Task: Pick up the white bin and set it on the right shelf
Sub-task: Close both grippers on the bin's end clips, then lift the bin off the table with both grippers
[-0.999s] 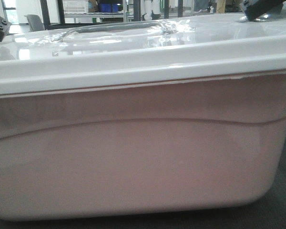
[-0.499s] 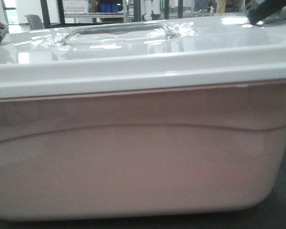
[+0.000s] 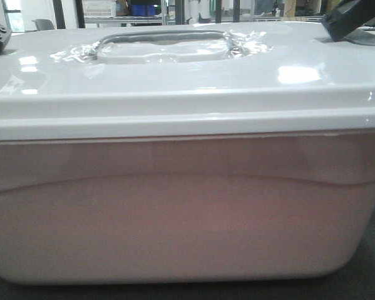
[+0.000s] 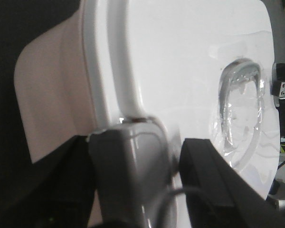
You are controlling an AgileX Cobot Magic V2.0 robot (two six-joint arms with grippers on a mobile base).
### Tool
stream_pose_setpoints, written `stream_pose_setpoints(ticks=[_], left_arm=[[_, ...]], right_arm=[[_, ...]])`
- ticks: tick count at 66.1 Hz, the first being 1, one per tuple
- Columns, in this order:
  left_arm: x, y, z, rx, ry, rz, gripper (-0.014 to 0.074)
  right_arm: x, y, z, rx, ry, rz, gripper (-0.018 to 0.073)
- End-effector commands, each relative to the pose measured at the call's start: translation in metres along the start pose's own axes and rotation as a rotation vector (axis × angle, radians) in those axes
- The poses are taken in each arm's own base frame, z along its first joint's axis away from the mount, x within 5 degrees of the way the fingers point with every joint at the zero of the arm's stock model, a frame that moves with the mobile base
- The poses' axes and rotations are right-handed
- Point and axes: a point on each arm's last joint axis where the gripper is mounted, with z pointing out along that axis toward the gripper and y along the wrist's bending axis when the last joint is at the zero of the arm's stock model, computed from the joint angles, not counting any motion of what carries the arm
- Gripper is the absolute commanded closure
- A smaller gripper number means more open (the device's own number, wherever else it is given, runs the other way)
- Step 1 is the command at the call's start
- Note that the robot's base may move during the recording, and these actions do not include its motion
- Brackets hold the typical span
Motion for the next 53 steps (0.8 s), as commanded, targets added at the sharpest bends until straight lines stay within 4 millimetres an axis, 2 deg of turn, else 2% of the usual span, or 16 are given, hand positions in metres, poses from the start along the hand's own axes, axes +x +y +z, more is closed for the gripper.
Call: stream_pose_setpoints(ticks=[1, 22, 36, 53], left_arm=[[-0.0013, -0.0169, -0.0052, 0.080, -0.004, 0.048, 0.0377], [-0.0014, -0.0170, -0.0052, 0.081, -0.006, 0.047, 0.0377], [-0.0023, -0.0164, -0.0051, 0.075, -0.015, 0.048, 0.0377], [-0.0037, -0.0170, -0.0052, 0.080, -0.030, 0.043, 0.0377]], right_arm=[[-0.0055, 0.0186, -0.0086, -0.100, -0.065, -0.020, 0.0104], [-0.0054, 0.0187, -0.0086, -0.100, -0.063, -0.020, 0.0111], [-0.0052, 0.0188, -0.0086, -0.102, -0.061, -0.020, 0.0170], [-0.0045, 0.0193, -0.0086, -0.107, -0.054, -0.020, 0.0169]])
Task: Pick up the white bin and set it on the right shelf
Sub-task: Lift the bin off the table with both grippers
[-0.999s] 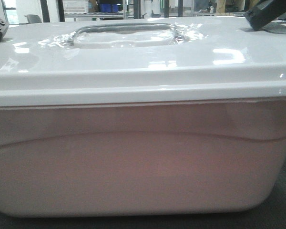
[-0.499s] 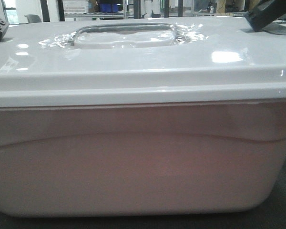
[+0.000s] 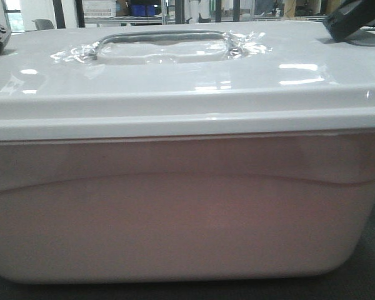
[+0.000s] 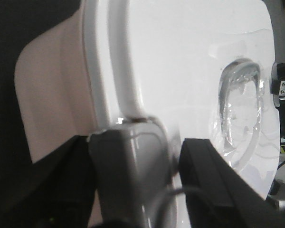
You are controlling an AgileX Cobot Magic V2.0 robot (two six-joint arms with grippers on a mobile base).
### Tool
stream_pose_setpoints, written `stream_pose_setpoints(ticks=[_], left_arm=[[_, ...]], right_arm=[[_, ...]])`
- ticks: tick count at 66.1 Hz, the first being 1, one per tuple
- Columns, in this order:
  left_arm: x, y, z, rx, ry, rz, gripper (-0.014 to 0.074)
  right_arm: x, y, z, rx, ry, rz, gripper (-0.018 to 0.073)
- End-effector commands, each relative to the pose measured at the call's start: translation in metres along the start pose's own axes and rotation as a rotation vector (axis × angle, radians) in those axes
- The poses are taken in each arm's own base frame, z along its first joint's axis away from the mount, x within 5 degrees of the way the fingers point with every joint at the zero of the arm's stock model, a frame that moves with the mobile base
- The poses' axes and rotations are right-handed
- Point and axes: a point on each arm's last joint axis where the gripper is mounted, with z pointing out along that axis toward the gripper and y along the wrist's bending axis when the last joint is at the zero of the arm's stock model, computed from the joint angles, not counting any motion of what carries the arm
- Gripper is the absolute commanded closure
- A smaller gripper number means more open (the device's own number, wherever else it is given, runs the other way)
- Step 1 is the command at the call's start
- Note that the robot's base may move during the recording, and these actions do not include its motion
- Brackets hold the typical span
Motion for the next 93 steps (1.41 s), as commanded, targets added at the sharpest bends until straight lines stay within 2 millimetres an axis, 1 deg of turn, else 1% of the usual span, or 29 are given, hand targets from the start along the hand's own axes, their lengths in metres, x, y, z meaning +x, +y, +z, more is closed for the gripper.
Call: stream_pose_setpoints(ticks=[1, 11, 26, 31, 44, 56, 67, 77, 93], left_arm=[[-0.004, -0.017, -0.005, 0.081, -0.033, 0.042, 0.0377], [-0.005, -0.022, -0.006, 0.129, -0.049, 0.065, 0.0376], [-0.003, -0.030, -0.009, 0.163, -0.049, 0.092, 0.0376], [-0.002, -0.037, -0.013, 0.174, -0.078, 0.112, 0.0376], [0.004, -0.062, -0.028, 0.174, -0.137, 0.208, 0.0376], [0.012, -0.088, -0.045, 0.162, -0.196, 0.318, 0.0376], [0.018, -0.109, -0.057, 0.154, -0.240, 0.397, 0.0377], [0.028, -0.126, -0.067, 0.150, -0.278, 0.467, 0.0377], [0.041, -0.139, -0.075, 0.144, -0.308, 0.526, 0.0377]], right_arm=[[-0.004, 0.020, -0.008, -0.112, -0.047, -0.021, 0.0169], [-0.002, 0.024, -0.009, -0.157, -0.025, -0.019, 0.0169], [-0.001, 0.033, -0.011, -0.245, -0.038, -0.078, 0.0169], [-0.001, 0.035, -0.013, -0.258, -0.042, -0.106, 0.0169], [0.005, 0.044, -0.019, -0.282, -0.045, -0.173, 0.0169], [0.012, 0.061, -0.031, -0.322, -0.112, -0.279, 0.0169], [0.023, 0.077, -0.043, -0.345, -0.168, -0.351, 0.0169], [0.037, 0.091, -0.055, -0.343, -0.208, -0.420, 0.0169], [0.059, 0.112, -0.073, -0.331, -0.297, -0.518, 0.0169]])
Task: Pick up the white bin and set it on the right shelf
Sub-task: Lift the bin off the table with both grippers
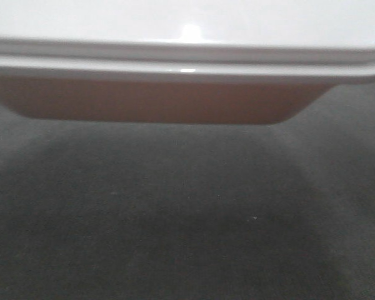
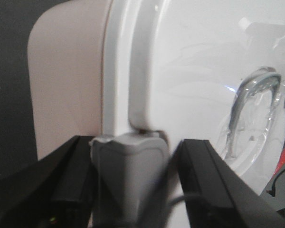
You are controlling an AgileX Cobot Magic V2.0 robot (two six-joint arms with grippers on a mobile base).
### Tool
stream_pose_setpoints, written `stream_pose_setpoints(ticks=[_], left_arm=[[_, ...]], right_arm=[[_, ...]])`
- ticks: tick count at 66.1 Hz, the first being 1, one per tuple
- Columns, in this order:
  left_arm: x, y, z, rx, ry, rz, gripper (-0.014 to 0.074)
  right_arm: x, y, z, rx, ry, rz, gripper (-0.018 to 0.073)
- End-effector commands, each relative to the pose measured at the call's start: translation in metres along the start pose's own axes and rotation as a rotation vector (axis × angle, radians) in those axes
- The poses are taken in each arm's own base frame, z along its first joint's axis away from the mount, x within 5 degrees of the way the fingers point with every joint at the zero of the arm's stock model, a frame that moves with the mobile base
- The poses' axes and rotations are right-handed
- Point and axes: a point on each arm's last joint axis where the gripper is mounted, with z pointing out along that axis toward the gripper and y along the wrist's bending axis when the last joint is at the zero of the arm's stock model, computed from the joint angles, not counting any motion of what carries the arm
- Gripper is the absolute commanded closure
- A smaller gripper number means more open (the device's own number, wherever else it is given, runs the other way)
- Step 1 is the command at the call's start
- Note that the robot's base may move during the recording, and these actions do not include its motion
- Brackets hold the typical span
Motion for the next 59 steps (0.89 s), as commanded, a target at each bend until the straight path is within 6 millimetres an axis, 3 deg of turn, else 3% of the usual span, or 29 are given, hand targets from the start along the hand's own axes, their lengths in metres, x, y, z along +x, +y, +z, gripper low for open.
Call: stream_pose_setpoints(ticks=[1, 18, 59], left_arm=[[-0.006, -0.036, -0.011, 0.241, -0.019, 0.025, 0.0377], [-0.005, -0.040, -0.014, 0.240, -0.028, 0.040, 0.0377], [-0.006, -0.041, -0.014, 0.252, -0.041, 0.033, 0.0377]], right_arm=[[-0.003, 0.044, -0.016, -0.267, -0.051, -0.027, 0.0169], [0.000, 0.055, -0.024, -0.265, -0.084, -0.067, 0.0169], [-0.003, 0.053, -0.024, -0.238, -0.116, -0.061, 0.0171]])
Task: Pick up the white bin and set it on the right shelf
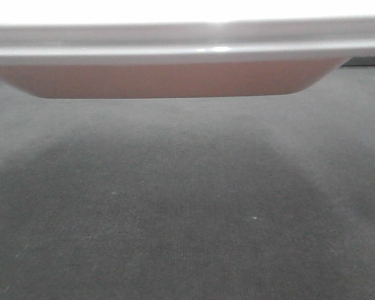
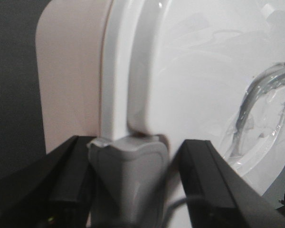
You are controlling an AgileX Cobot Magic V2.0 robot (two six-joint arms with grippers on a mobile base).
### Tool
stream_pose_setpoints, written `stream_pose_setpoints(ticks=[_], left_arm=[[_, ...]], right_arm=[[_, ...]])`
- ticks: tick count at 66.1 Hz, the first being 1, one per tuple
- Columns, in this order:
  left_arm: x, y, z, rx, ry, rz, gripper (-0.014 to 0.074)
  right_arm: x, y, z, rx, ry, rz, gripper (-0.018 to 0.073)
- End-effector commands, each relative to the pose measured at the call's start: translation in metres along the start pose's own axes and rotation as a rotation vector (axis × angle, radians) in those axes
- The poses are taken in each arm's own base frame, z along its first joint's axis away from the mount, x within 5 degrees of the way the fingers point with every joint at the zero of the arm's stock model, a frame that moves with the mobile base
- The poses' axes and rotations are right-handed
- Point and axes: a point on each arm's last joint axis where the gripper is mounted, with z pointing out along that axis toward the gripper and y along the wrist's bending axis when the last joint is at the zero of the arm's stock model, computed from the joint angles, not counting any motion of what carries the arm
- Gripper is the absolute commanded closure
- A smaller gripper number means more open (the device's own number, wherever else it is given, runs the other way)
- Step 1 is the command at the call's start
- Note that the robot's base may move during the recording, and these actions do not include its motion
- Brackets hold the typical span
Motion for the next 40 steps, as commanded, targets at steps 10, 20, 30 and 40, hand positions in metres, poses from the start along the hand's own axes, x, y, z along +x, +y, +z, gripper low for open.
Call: stream_pose_setpoints(ticks=[10, 20, 30, 40], left_arm=[[-0.0085, -0.0322, -0.0080, 0.254, -0.033, 0.000, 0.0377], [-0.0085, -0.0322, -0.0080, 0.254, -0.033, 0.000, 0.0377], [-0.0085, -0.0322, -0.0080, 0.254, -0.033, 0.000, 0.0377], [-0.0085, -0.0322, -0.0080, 0.254, -0.033, 0.000, 0.0377]], right_arm=[[-0.0099, 0.0313, -0.0082, -0.248, -0.068, 0.025, 0.0218], [-0.0099, 0.0313, -0.0082, -0.248, -0.068, 0.025, 0.0232], [-0.0100, 0.0312, -0.0082, -0.246, -0.069, 0.025, 0.0232], [-0.0102, 0.0309, -0.0081, -0.243, -0.071, 0.025, 0.0232]])
